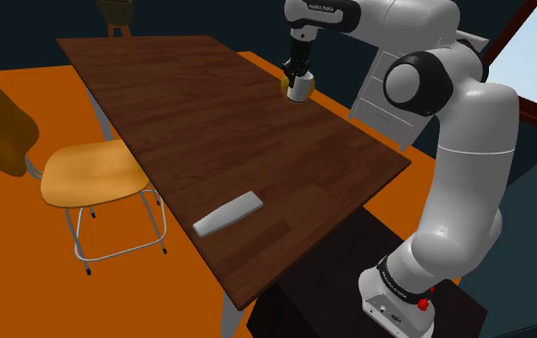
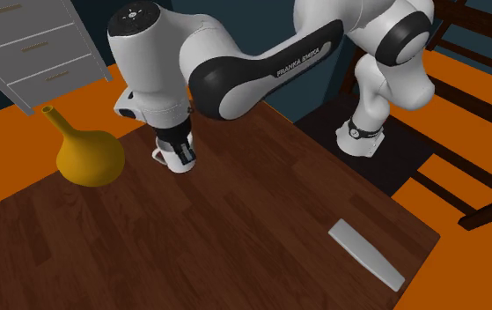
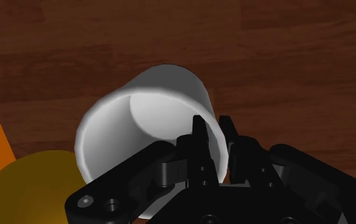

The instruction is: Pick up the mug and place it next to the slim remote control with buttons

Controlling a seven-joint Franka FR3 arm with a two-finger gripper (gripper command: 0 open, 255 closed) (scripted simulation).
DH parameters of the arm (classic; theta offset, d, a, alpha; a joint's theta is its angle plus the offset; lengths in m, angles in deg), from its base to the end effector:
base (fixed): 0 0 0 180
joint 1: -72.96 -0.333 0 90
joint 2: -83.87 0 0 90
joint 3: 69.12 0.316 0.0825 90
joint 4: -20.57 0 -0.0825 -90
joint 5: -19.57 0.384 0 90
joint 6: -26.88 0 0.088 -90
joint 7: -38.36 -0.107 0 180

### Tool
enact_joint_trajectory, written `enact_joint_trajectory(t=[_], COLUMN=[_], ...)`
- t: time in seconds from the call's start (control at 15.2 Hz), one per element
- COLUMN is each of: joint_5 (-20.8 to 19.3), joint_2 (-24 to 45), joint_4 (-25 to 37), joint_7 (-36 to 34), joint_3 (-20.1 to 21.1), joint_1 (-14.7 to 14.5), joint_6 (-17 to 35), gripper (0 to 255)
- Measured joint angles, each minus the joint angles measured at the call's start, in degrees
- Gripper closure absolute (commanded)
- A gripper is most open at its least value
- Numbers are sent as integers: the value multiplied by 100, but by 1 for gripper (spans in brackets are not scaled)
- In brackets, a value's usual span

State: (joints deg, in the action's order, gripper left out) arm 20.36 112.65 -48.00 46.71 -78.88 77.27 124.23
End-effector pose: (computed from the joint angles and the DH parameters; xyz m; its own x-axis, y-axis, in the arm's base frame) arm 0.6885 -0.1421 0.4996 0.9967 -0.0806 -0.0037 -0.0802 -0.9944 0.0682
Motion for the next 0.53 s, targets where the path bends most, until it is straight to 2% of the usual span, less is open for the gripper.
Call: enact_joint_trajectory(t=[0.2, 0.33, 0.53], joint_5=[10, -34, -151], joint_2=[73, -175, -863], joint_4=[347, 55, -976], joint_7=[10, -89, -329], joint_3=[0, 10, 45], joint_1=[19, -85, -326], joint_6=[-273, -236, 103], gripper=[255, 255, 255])
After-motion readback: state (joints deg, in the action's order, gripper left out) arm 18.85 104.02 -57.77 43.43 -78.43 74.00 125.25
